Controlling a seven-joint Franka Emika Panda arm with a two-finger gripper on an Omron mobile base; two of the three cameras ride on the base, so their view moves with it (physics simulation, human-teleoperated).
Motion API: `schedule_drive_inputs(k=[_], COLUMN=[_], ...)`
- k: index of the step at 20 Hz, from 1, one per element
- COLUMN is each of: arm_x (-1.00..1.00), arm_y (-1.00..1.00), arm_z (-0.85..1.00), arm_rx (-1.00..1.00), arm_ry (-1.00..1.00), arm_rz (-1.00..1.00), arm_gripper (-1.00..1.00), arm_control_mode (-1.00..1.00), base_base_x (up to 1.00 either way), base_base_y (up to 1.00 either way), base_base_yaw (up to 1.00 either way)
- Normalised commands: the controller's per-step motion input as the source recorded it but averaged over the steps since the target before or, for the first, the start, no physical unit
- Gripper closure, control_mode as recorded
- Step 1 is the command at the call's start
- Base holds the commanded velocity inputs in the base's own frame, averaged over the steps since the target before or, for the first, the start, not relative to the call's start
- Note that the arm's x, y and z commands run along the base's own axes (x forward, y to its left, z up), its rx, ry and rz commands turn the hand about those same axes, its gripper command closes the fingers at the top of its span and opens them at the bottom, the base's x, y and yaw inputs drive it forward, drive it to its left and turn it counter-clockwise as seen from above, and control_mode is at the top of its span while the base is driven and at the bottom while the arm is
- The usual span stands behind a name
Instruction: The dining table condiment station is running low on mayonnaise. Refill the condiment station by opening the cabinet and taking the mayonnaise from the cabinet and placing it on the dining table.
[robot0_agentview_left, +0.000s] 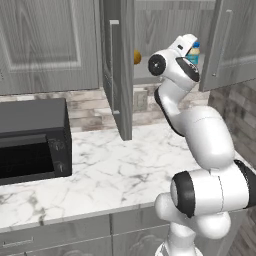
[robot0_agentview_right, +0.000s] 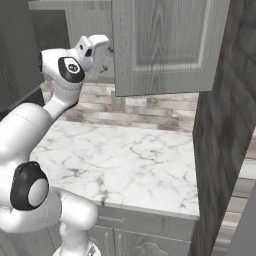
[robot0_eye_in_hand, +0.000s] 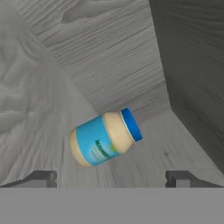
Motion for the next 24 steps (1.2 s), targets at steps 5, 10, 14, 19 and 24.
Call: schedule_drive_inputs(k=[5, 10, 14, 19, 24], arm_x=[0.07, -0.61, -1.00, -1.00, -1.00], arm_y=[-0.75, -0.93, -0.92, -0.94, -1.00], arm_z=[-0.08, -0.01, 0.00, 0.00, 0.00], arm_rx=[0.00, 0.01, 0.03, 0.05, 0.17], arm_ry=[0.01, -0.01, -0.07, -0.07, -0.03], arm_rz=[0.00, -0.02, -0.12, -0.15, -0.13], arm_gripper=[-1.00, -1.00, -1.00, -1.00, -1.00], arm_control_mode=[-1.00, -1.00, -1.00, -1.00, -1.00], base_base_x=[0.00, 0.00, 0.00, 0.00, 0.00], base_base_y=[0.00, 0.00, 0.00, 0.00, 0.00], base_base_yaw=[0.00, 0.00, 0.00, 0.00, 0.00])
